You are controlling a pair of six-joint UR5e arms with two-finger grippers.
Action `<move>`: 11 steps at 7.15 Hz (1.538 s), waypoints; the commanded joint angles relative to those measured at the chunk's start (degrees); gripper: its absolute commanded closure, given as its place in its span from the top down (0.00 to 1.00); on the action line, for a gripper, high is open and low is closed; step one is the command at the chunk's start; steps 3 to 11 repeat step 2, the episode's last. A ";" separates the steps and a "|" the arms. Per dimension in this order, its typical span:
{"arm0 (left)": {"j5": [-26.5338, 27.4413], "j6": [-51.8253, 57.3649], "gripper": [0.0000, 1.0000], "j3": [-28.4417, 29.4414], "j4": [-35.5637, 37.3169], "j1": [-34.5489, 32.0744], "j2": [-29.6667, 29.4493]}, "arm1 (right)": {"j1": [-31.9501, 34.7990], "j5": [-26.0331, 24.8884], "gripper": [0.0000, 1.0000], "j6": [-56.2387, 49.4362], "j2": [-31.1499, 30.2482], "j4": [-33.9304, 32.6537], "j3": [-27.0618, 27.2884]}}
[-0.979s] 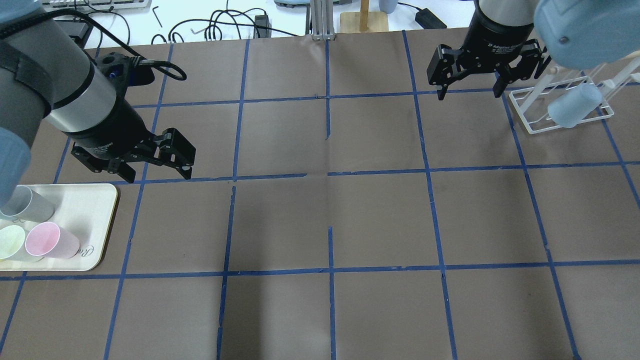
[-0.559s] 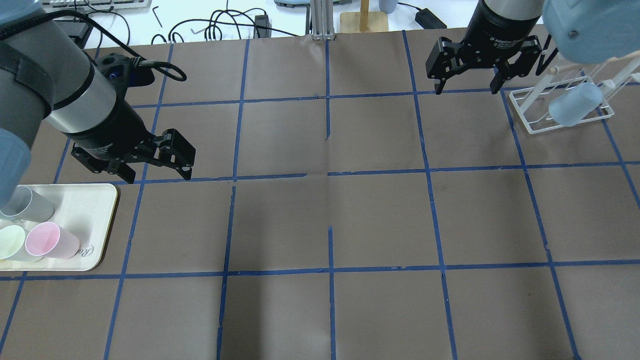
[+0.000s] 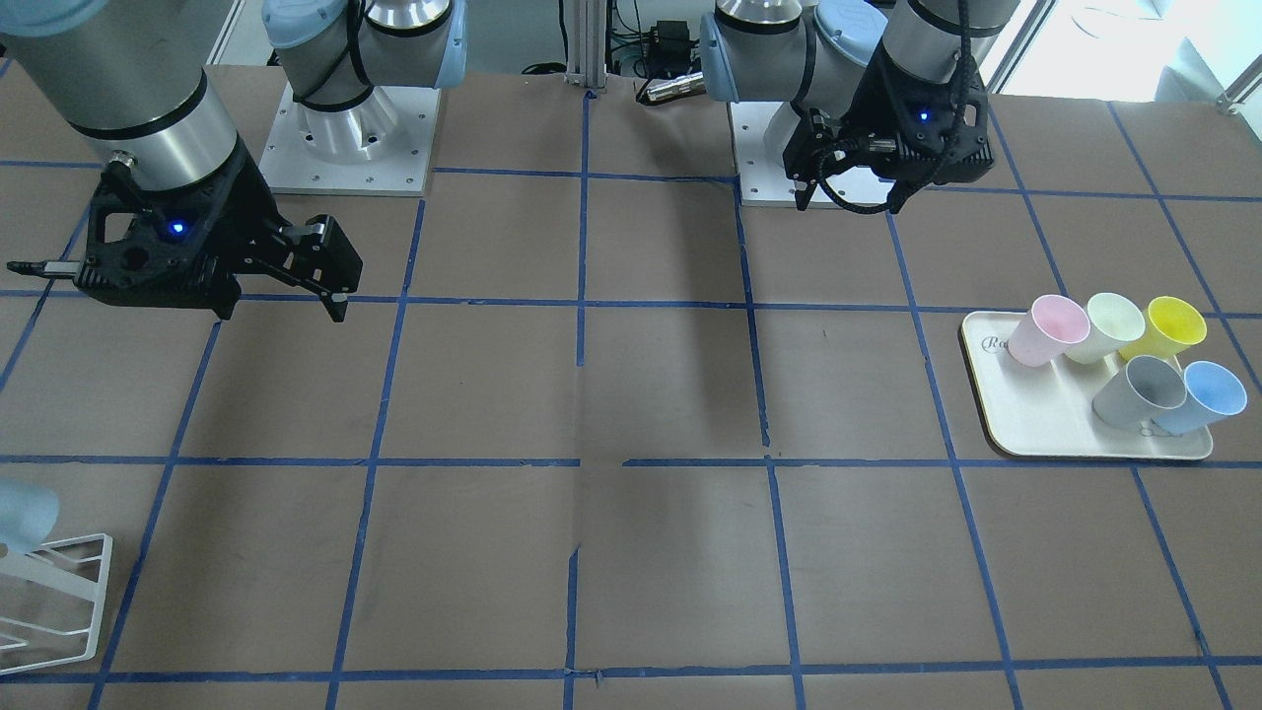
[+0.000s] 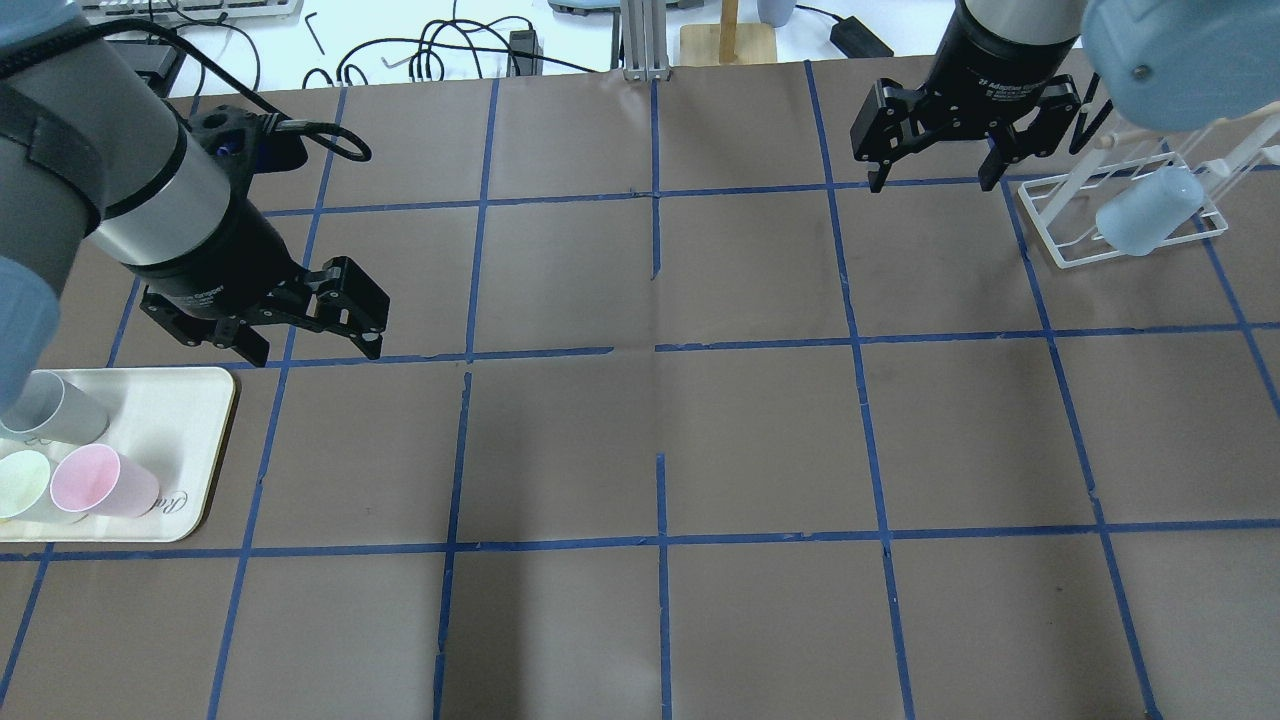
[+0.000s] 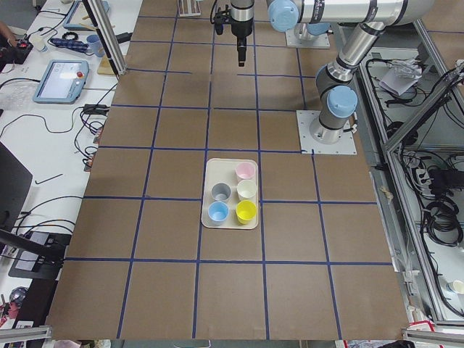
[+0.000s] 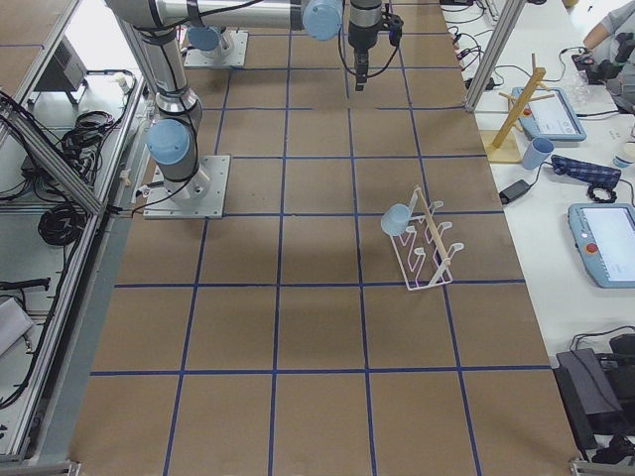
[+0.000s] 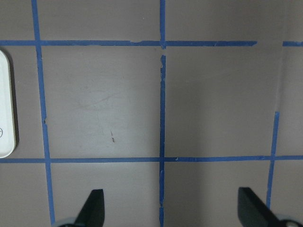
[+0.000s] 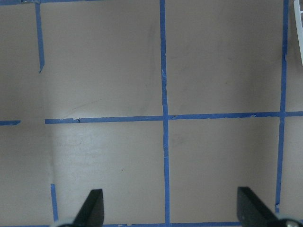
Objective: Transfer IKEA cup to right arm and place on rack
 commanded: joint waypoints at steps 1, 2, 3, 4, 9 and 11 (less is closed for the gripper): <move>-0.07 0.00 1.00 0.00 0.07 -0.04 0.00 | -0.06 -0.07 1.00 -0.03 0.00 -0.11 0.15; -0.07 0.00 1.00 0.00 0.07 0.05 0.00 | -0.06 0.02 1.00 -0.03 0.00 -0.20 0.24; -0.07 0.00 1.00 0.00 0.07 0.05 0.00 | -0.06 0.02 1.00 -0.03 0.00 -0.20 0.24; -0.07 0.00 1.00 0.00 0.07 0.05 0.00 | -0.06 0.02 1.00 -0.03 0.00 -0.20 0.24; -0.07 0.00 1.00 0.00 0.07 0.05 0.00 | -0.06 0.02 1.00 -0.03 0.00 -0.20 0.24; -0.07 0.00 1.00 0.00 0.07 0.05 0.00 | -0.06 0.02 1.00 -0.03 0.00 -0.20 0.24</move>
